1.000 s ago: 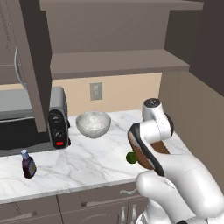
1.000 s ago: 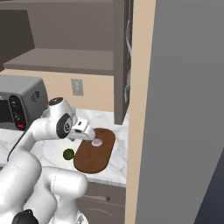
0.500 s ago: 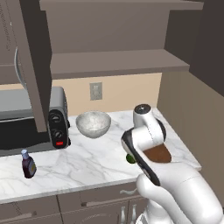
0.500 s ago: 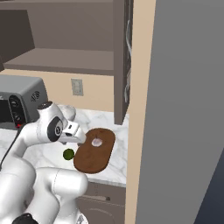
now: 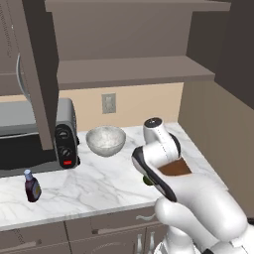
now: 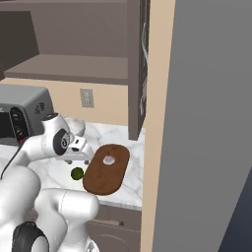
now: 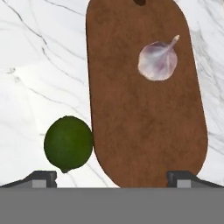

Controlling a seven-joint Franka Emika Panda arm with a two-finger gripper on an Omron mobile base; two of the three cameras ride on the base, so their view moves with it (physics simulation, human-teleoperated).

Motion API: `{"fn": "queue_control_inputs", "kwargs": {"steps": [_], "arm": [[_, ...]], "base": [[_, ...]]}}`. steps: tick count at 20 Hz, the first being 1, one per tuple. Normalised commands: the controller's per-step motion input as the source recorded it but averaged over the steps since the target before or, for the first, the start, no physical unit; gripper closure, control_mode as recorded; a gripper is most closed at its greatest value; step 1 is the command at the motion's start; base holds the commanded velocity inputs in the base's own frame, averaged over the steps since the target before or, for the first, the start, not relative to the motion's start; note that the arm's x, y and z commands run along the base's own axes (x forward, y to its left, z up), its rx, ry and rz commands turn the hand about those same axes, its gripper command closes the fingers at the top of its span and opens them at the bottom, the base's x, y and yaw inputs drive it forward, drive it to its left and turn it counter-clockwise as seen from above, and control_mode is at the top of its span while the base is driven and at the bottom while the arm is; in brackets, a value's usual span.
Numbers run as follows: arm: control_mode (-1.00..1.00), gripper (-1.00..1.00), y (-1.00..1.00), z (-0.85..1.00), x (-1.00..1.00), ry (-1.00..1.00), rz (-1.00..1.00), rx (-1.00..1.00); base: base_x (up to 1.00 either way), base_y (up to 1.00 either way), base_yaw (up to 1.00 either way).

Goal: Open the cabinet. Place the bowl and condiment on the counter. Then place the lime and garlic on the cutting board.

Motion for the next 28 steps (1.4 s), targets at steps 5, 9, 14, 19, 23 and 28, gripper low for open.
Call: {"fn": "queue_control_inputs", "kwargs": {"steps": [5,9,14,19,23,28], "arm": [[-1.00,-1.00,0.00,-0.17,0.07,0.04,0.05,0.00],[-1.00,-1.00,0.05,-0.11,0.00,0.00,0.04,0.00],[-1.00,-1.00,0.04,-0.17,0.00,0.03,0.03,-0.02],[-1.00,-1.00,0.05,-0.16,0.00,0.05,0.01,-0.03],[-1.00,-1.00,0.17,-0.10,0.00,0.03,0.00,-0.03],[-1.00,-1.00,0.14,-0.06,0.00,0.04,0.00,-0.02]], "base": [[0.00,0.00,0.00],[0.00,0.00,0.00],[0.00,0.00,0.00],[0.00,0.00,0.00],[0.00,0.00,0.00],[0.00,0.00,0.00]]}}
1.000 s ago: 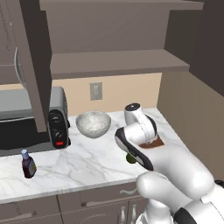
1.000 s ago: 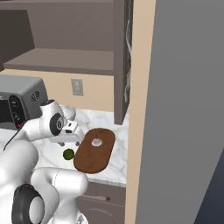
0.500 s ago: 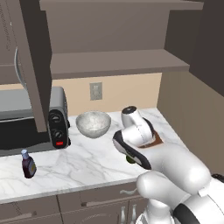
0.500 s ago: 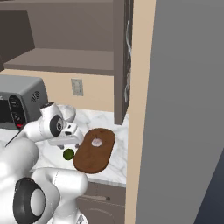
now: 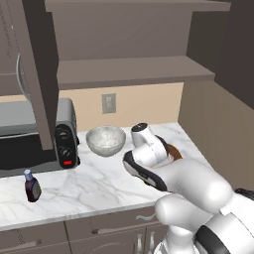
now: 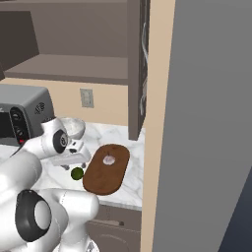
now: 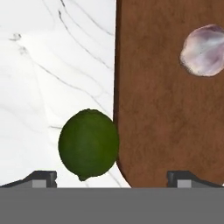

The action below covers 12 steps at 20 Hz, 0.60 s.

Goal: Open the cabinet. Place the bowl and condiment on the counter. Then place the lime and garlic on the cutting board.

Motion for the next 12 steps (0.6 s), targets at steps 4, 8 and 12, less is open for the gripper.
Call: {"fn": "queue_control_inputs", "kwargs": {"steps": [4,8,12], "arm": [[-1.00,-1.00,0.11,-0.08,0.00,0.04,0.00,-0.02],[-1.00,-1.00,0.00,-0.20,0.05,0.03,0.00,0.00],[-1.00,-1.00,0.00,-0.26,0.00,0.02,0.00,0.00]], "base": [[0.00,0.00,0.00],[0.00,0.00,0.00],[0.00,0.00,0.00]]}}
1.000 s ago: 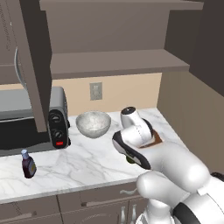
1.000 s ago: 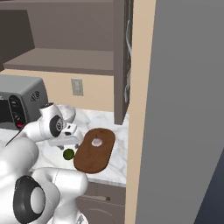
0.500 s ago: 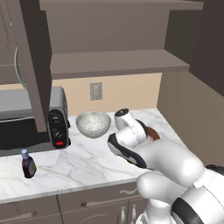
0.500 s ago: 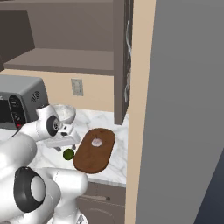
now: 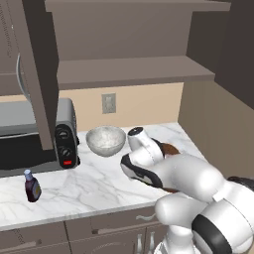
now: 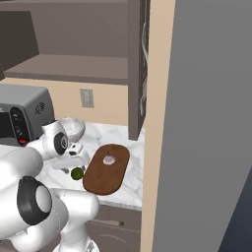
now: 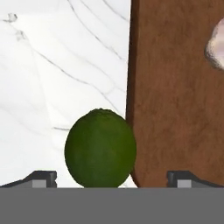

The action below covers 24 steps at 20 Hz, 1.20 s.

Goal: Open the cabinet. Place the bowl and condiment on the counter. Then place the lime and garlic on the cutting board.

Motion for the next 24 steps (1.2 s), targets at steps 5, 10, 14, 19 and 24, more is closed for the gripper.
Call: {"fn": "queue_control_inputs", "kwargs": {"steps": [5,10,14,19,24], "arm": [[-1.00,-1.00,0.00,-0.25,0.02,0.02,0.00,0.00],[-1.00,-1.00,0.00,-0.26,0.01,0.02,0.00,-0.01],[-1.00,-1.00,0.00,-0.27,0.00,0.01,0.00,-0.02],[-1.00,1.00,0.01,-0.22,0.00,0.01,0.00,-0.05],[-1.00,1.00,-0.02,-0.21,0.00,0.00,0.01,-0.01]], "base": [[0.00,0.00,0.00],[0.00,0.00,0.00],[0.00,0.00,0.00],[0.00,0.00,0.00],[0.00,0.00,0.00]]}}
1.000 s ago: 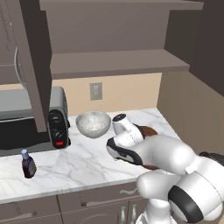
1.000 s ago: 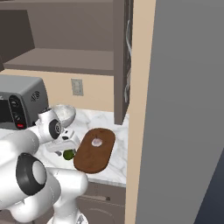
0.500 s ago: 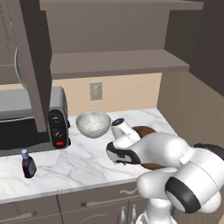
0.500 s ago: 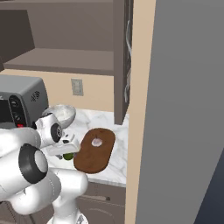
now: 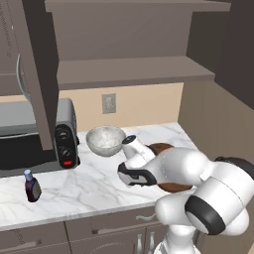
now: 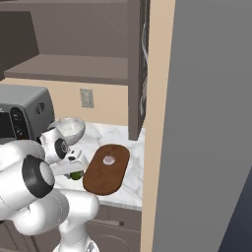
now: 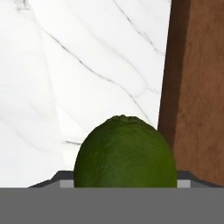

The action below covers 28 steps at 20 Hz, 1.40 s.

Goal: Open the cabinet. Place the bowl and condiment on the counter. Then place the lime and garlic on the cutting board.

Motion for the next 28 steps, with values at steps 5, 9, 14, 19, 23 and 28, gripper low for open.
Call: {"fn": "queue_control_inputs", "kwargs": {"steps": [5,9,14,19,23,28], "arm": [[-1.00,1.00,-0.31,0.01,-0.04,0.00,0.00,0.00],[-1.00,1.00,-0.26,0.22,-0.04,0.00,0.00,0.00],[-1.00,1.00,-0.03,0.56,-0.08,0.00,0.00,0.00],[-1.00,1.00,-0.02,0.40,-0.02,0.00,0.00,0.00],[-1.00,1.00,-0.32,0.01,0.00,0.00,0.04,0.02],[-1.00,1.00,-0.50,0.00,0.00,0.00,0.11,0.06]], "base": [[0.00,0.00,0.00],[0.00,0.00,0.00],[0.00,0.00,0.00],[0.00,0.00,0.00],[0.00,0.00,0.00],[0.00,0.00,0.00]]}}
